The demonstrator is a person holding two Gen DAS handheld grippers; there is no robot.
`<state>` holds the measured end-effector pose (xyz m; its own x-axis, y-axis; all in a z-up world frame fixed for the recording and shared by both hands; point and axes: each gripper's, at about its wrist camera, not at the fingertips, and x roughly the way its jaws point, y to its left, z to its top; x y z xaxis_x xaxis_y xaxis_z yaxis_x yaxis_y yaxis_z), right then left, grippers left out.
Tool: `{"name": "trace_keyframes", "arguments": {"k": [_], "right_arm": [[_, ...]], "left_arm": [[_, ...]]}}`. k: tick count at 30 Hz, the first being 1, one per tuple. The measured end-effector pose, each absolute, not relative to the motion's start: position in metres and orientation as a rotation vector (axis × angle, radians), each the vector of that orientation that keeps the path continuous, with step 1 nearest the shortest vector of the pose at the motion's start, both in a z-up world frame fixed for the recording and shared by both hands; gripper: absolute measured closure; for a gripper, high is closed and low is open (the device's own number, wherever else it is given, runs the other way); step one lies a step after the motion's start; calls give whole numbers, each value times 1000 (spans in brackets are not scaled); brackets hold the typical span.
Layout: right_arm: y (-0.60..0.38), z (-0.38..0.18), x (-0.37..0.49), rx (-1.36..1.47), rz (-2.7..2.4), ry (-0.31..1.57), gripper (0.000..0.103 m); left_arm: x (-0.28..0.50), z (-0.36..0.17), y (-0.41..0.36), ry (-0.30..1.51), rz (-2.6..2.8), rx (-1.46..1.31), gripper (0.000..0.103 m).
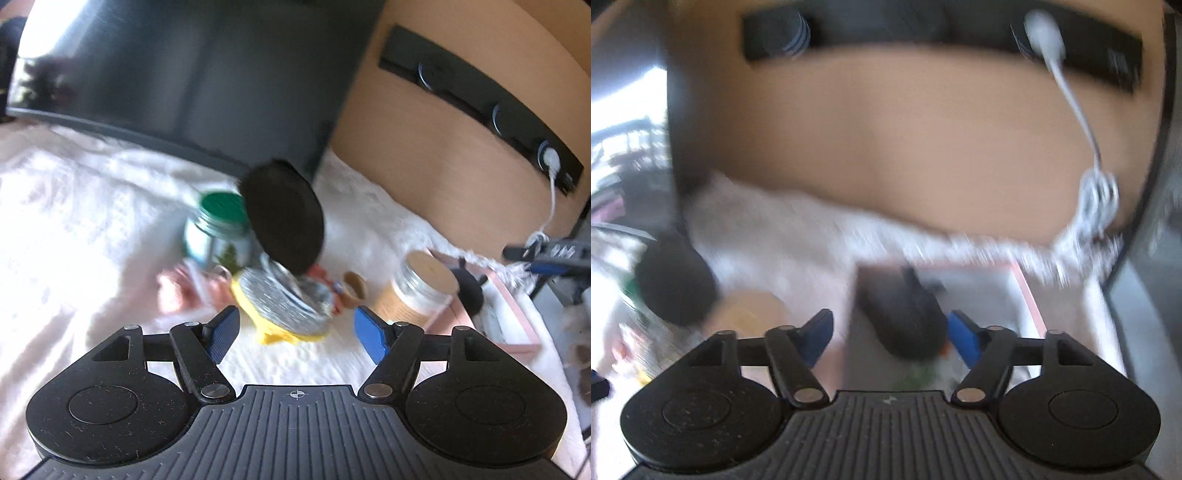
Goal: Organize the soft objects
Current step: 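Move the left tool toward the black-and-blue cap beside the pink scrunchies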
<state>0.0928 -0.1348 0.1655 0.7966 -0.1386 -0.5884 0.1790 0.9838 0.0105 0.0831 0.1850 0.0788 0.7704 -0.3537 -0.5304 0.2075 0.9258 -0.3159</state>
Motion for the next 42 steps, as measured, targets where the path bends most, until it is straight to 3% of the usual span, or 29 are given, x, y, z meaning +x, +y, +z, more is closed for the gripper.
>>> {"name": "trace_keyframes", "arguments": {"k": [8, 20, 26, 36, 38, 40, 42], "right_arm": [[-64, 193, 96, 2, 11, 550, 23], [-24, 107, 75, -179, 157, 707, 22], [-9, 72, 55, -306, 231, 720, 22], [-8, 63, 60, -297, 259, 767, 22], [-8, 62, 61, -295, 256, 770, 22], [-9, 60, 63, -291, 255, 773, 22], [-8, 59, 63, -291, 254, 776, 22]], "left_arm": [[77, 82, 227, 581, -200, -284, 29], [108, 49, 257, 624, -126, -435, 29], [154, 39, 231, 689, -98, -325, 29], [194, 5, 199, 790, -38, -100, 29], [190, 4, 202, 780, -40, -84, 35], [179, 5, 206, 774, -30, -56, 55], [166, 7, 211, 766, -22, -36, 63]]}}
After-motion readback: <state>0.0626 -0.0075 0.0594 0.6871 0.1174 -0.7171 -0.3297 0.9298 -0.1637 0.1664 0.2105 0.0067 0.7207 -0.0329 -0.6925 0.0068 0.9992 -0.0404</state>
